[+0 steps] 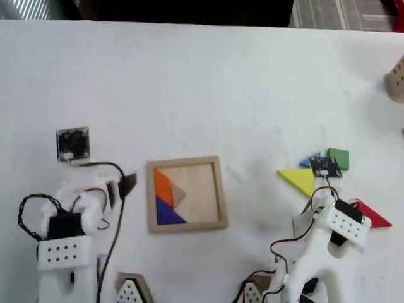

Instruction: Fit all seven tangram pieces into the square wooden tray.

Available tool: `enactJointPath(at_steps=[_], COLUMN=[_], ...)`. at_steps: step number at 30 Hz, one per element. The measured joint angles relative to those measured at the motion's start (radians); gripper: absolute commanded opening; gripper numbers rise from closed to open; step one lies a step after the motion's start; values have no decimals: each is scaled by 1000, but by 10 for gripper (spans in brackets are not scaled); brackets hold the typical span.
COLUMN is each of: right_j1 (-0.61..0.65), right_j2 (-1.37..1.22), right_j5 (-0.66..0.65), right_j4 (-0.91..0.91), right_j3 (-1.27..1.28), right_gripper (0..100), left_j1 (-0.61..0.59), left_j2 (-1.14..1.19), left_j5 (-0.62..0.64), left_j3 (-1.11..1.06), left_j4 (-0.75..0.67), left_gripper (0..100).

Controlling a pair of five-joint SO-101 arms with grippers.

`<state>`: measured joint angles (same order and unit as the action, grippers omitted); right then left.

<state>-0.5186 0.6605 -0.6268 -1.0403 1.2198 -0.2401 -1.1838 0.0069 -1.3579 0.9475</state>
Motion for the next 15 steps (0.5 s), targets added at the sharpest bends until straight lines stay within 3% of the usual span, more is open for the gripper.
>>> enactJointPath(at_steps=[9,15], right_j1=[15,-26], right_j2=[0,0], right_j5=[0,0], right_j4=[-97,-267], right_j3=[-180,-451], right_gripper=[20,21], left_j1=[-44,-44], left_j2=[0,-2], left_j5=[-64,-64], left_j3=[-78,-81], left_j4=[-95,-98], left_gripper=[331,111])
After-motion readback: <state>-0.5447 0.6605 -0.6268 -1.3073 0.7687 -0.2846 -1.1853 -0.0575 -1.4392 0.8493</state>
